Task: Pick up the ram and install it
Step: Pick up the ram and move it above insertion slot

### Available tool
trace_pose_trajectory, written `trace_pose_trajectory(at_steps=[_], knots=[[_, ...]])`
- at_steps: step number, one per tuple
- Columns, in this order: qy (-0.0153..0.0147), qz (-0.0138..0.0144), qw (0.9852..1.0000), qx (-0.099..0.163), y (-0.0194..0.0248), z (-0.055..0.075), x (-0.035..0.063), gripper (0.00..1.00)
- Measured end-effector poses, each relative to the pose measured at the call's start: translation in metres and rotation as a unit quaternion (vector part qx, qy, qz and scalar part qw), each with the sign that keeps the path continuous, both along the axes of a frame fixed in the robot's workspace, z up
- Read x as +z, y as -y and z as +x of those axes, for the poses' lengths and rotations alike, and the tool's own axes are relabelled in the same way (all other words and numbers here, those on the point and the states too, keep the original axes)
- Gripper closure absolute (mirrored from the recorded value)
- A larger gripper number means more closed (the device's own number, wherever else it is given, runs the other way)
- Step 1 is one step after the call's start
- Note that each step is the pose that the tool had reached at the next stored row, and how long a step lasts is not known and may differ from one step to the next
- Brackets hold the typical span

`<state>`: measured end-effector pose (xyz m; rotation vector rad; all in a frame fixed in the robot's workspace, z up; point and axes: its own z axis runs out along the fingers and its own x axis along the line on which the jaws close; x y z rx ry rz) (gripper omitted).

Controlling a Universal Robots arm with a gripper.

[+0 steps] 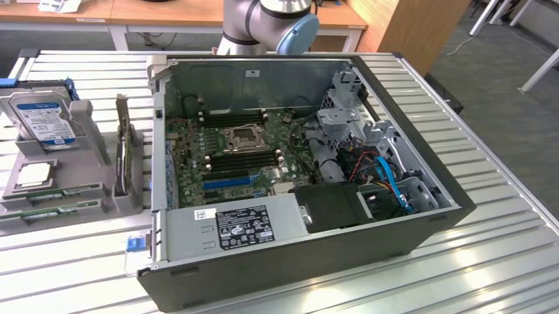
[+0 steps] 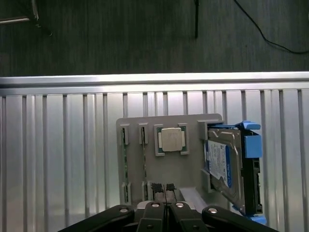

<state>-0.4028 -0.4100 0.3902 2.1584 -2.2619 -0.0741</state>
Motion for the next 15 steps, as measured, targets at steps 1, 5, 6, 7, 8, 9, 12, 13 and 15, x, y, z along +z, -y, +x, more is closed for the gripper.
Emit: trace_pose_trajectory(at_steps=[1, 5, 6, 7, 8, 9, 12, 13, 15], knots=[[0.0000, 0.0000, 1.0000, 0.004, 0.0000, 0.0000, 0.0000, 0.90], [0.0000, 0.0000, 1.0000, 0.009, 0.0000, 0.0000, 0.0000, 0.90], [0.0000, 0.0000, 1.0000, 0.009, 0.0000, 0.0000, 0.0000, 0.90], [0.0000, 0.0000, 1.0000, 0.009, 0.0000, 0.0000, 0.0000, 0.90], [0.0000, 0.0000, 1.0000, 0.009, 0.0000, 0.0000, -0.0001, 0.90], [0.0000, 0.0000, 1.0000, 0.009, -0.0001, 0.0000, -0.0004, 0.90], [0.0000, 0.0000, 1.0000, 0.009, 0.0000, 0.0000, -0.0017, 0.90], [-0.0001, -0.0001, 1.0000, 0.009, 0.0000, 0.0000, -0.0020, 0.90], [-0.0001, -0.0001, 1.0000, 0.009, 0.0000, 0.0000, -0.0020, 0.90]])
